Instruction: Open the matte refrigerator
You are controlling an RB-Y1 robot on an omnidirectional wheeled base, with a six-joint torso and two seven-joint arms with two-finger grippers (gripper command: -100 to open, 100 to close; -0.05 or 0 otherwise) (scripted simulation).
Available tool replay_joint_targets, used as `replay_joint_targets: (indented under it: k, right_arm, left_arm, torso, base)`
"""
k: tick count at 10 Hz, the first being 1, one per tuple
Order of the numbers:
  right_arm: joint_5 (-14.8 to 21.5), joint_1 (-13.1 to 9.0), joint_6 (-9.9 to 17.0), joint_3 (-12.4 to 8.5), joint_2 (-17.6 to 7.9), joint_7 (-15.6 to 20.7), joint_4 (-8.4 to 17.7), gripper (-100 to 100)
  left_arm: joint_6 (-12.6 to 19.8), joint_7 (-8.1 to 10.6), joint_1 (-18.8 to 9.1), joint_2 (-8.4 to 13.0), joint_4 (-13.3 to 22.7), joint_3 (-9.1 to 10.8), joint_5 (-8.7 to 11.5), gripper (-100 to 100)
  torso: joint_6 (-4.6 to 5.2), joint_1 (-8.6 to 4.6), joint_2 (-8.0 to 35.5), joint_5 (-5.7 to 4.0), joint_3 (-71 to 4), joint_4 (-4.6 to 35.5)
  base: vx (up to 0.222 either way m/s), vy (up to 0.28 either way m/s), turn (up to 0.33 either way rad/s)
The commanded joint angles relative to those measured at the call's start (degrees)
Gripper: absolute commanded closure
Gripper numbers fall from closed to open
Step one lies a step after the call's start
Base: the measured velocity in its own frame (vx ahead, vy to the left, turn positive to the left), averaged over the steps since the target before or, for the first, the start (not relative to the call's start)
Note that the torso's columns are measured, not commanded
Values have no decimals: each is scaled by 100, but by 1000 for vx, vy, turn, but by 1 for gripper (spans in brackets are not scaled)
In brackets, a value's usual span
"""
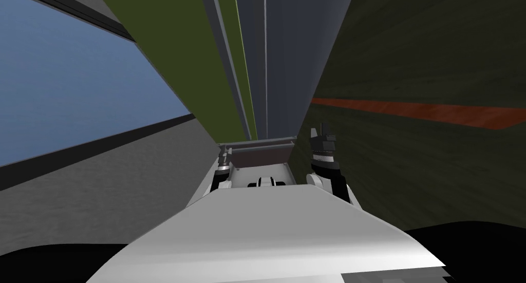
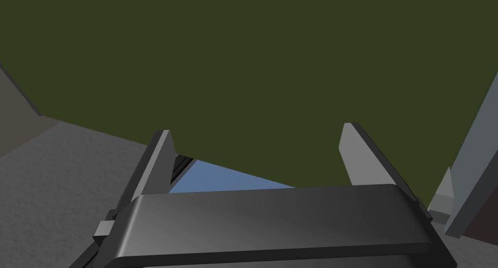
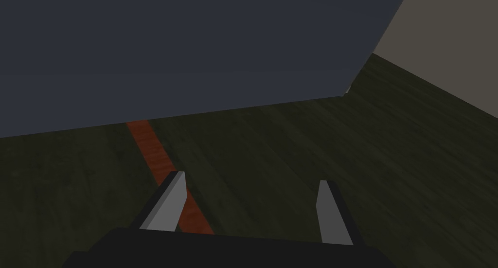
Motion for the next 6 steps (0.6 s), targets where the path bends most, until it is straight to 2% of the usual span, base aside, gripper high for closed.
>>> replay_joint_targets:
  k: [1,2,5,6]
  right_arm:
    - [0,0,0,0,0,0,0,0]
    - [0,0,0,0,0,0,0,0]
    - [0,0,0,0,0,0,0,0]
    - [0,0,0,0,0,0,0,0]
  left_arm:
    - [-271,-11,-70,0,397,10,-17,-100]
    - [-271,-11,-70,0,520,10,-17,-100]
    - [-599,-18,-183,5,1017,35,-33,-100]
    - [-599,-18,-183,5,1166,35,-33,-100]
  torso:
    - [-1,-1,3,0,1,0]
    - [1,4,-3,1,-2,-1]
    - [0,3,-1,1,-1,-1]
    - [0,3,-6,1,-4,-1]
  base:
    - [55,26,-32]
    - [47,24,-16]
    - [49,29,-26]
    - [49,26,-13]
